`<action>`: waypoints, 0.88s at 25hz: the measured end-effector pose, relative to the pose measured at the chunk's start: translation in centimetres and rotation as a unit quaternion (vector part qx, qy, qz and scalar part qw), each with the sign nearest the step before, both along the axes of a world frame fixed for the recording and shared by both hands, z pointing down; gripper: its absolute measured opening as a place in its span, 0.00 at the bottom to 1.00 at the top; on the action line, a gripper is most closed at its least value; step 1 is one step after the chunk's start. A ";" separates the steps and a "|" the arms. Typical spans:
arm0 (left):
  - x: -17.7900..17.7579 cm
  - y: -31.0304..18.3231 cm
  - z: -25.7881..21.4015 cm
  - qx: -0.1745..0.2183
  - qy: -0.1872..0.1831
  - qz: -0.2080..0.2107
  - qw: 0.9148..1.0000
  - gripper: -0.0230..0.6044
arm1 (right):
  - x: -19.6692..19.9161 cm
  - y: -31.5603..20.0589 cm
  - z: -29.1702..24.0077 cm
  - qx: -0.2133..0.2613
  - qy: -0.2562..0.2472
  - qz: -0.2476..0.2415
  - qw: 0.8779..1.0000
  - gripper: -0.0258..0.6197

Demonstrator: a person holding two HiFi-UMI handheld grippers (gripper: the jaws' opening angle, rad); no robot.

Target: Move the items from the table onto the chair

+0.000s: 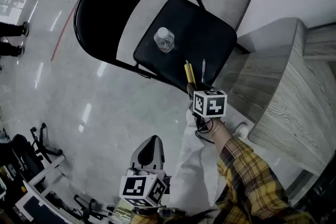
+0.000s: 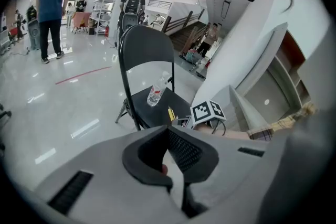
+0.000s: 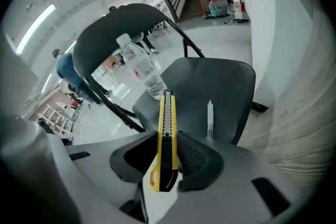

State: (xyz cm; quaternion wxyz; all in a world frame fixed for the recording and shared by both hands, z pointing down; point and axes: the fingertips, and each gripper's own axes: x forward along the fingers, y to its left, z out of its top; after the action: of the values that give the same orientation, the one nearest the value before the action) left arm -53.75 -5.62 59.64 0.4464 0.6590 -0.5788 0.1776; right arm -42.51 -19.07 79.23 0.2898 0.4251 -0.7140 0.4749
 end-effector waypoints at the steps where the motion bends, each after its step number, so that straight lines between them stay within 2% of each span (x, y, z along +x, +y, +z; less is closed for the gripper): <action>1: -0.2 0.5 0.8 -0.009 -0.001 -0.003 1.000 0.04 | 0.1 -0.5 1.3 -0.001 0.009 0.005 1.000 0.23; 5: -0.9 1.4 2.9 -0.031 -0.004 -0.008 0.999 0.04 | 0.7 -1.7 5.1 -0.002 0.051 0.007 0.999 0.23; 8: -1.5 0.8 3.4 -0.032 -0.005 -0.006 0.999 0.04 | 1.0 -2.1 6.8 0.003 0.094 -0.016 0.995 0.24; 11: -1.6 -0.1 3.0 -0.026 -0.003 -0.003 1.000 0.04 | 0.9 -2.0 7.2 -0.007 0.109 -0.031 0.994 0.24; 14: -1.1 -1.2 2.4 -0.018 -0.001 0.007 1.000 0.04 | 0.6 -2.3 6.0 -0.002 0.093 -0.030 0.995 0.24; 18: -0.2 -2.3 1.6 -0.011 0.000 0.020 1.000 0.04 | -0.9 -2.6 2.2 0.031 0.052 -0.045 0.997 0.24; 22: 0.5 -4.6 0.9 0.007 -0.010 0.030 0.999 0.04 | -3.9 -3.0 -4.4 0.069 -0.029 -0.053 0.996 0.24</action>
State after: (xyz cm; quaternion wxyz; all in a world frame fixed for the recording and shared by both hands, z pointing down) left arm -53.21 -10.27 60.53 0.4302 0.6772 -0.5646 0.1937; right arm -46.44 -22.12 74.82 0.2635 0.3922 -0.7747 0.4203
